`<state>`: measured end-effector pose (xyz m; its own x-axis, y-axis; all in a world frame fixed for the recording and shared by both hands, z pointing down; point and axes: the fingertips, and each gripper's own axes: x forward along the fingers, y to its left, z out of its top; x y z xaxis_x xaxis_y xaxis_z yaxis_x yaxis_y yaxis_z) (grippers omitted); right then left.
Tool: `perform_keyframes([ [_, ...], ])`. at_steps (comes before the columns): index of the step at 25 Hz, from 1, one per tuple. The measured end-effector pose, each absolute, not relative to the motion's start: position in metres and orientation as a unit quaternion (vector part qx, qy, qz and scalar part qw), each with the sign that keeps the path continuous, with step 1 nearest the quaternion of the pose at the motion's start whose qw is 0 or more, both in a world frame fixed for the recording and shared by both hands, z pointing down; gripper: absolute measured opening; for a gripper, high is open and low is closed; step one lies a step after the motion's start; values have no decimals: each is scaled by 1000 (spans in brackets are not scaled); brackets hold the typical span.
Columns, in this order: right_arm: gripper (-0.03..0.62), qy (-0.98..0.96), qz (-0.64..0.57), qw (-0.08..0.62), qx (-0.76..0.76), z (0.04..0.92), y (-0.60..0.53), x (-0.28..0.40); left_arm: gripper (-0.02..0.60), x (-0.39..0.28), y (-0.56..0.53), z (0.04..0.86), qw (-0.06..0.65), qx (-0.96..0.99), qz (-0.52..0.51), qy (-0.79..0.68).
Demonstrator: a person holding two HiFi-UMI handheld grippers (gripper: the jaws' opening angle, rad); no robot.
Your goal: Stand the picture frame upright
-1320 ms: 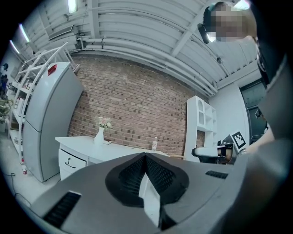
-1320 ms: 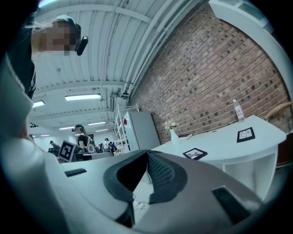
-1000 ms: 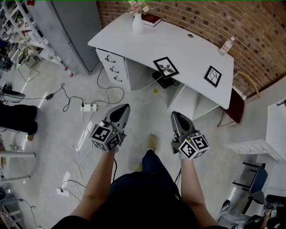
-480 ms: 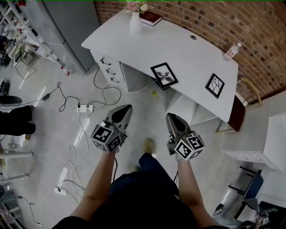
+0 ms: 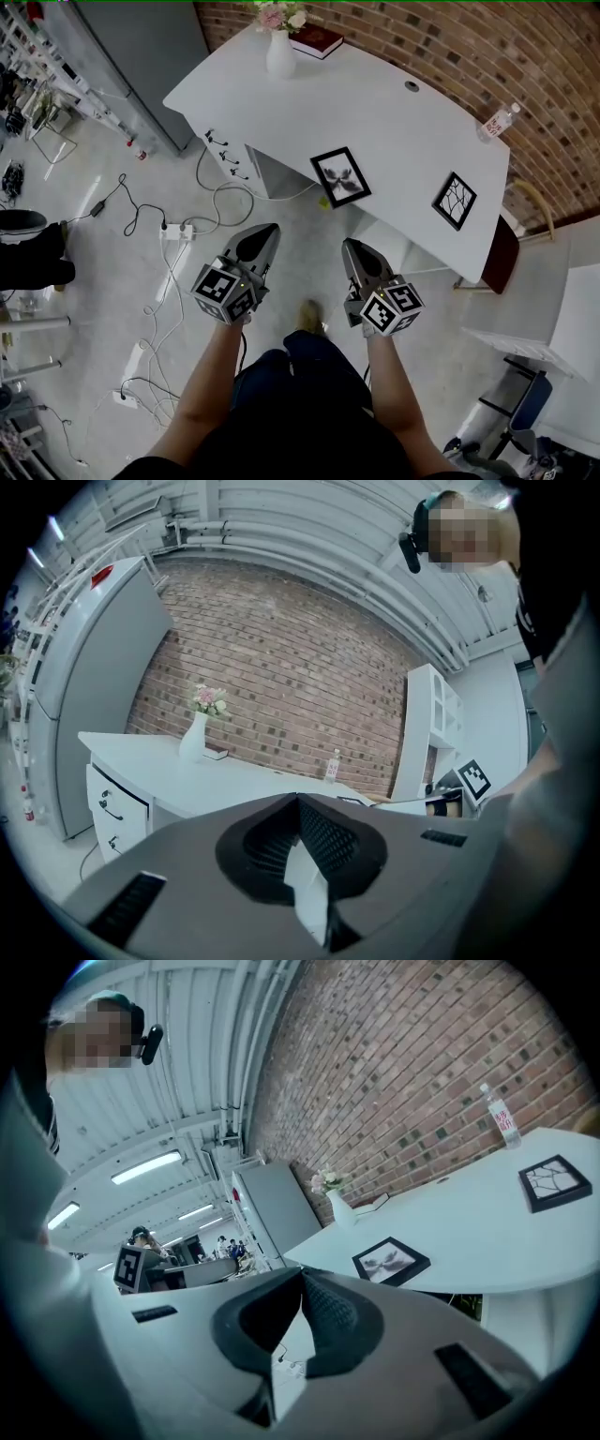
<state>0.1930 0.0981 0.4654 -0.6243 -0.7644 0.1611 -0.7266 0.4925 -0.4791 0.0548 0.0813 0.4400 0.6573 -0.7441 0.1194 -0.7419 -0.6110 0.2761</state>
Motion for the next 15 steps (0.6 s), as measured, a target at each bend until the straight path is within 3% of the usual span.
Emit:
perform_keyframes([
  [15,3,849,-323,54,-416,510,63,198,2,96,57,485,189,899,22,-393],
])
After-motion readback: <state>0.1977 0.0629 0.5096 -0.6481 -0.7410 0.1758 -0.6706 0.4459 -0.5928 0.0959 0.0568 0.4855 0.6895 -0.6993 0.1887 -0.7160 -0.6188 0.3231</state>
